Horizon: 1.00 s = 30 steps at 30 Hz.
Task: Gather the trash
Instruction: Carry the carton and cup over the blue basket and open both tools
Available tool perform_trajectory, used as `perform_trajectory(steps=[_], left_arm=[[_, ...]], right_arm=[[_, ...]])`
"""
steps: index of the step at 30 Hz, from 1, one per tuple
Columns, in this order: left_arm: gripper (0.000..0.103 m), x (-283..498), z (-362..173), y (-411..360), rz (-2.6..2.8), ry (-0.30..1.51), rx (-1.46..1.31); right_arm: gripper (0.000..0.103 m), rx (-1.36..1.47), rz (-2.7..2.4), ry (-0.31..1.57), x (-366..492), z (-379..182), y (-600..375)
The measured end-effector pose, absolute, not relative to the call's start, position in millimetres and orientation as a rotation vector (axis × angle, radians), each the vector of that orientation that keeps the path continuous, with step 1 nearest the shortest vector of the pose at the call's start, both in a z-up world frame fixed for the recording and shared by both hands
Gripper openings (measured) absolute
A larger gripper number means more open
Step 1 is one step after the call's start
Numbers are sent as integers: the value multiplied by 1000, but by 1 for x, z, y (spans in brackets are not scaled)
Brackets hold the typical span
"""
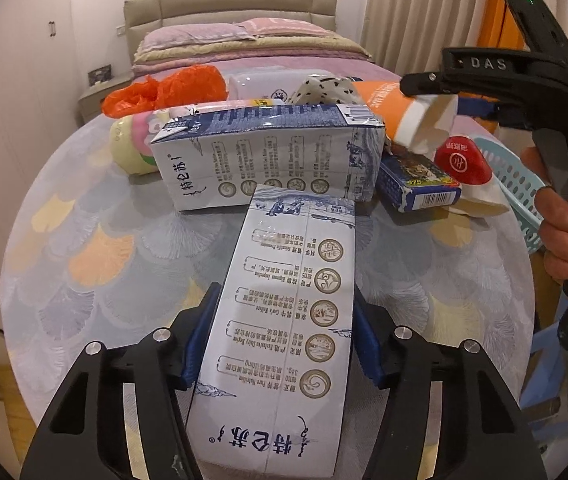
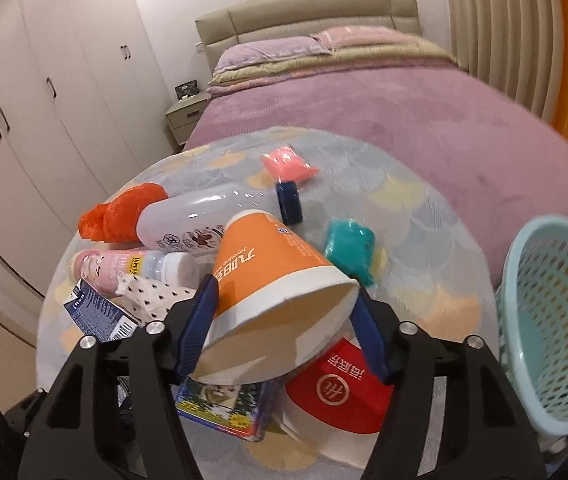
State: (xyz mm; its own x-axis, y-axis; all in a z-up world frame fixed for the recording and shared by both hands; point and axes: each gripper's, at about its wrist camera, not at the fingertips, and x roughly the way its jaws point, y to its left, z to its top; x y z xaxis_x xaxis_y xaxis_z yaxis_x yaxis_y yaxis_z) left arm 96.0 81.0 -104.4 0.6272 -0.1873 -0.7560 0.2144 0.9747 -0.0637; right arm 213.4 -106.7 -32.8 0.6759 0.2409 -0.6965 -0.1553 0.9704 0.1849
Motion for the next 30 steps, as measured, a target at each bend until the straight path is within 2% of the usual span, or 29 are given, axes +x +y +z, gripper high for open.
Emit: perform_trajectory(steps=[17,27,28,30], left_arm=[[55,95,-106,79,-260,848,3],[55,98,-106,84,-273,844,-14],[55,98,-106,85,-272,844,-13],[54,97,-106,86,-269,843,-15]], right_arm=[[59,174,261,810,228,-17,-82],[58,200,245,865,239,-37,-68],[57,198,232,872,240,-39,-69],[46,207,217,893,241,-43,-71]])
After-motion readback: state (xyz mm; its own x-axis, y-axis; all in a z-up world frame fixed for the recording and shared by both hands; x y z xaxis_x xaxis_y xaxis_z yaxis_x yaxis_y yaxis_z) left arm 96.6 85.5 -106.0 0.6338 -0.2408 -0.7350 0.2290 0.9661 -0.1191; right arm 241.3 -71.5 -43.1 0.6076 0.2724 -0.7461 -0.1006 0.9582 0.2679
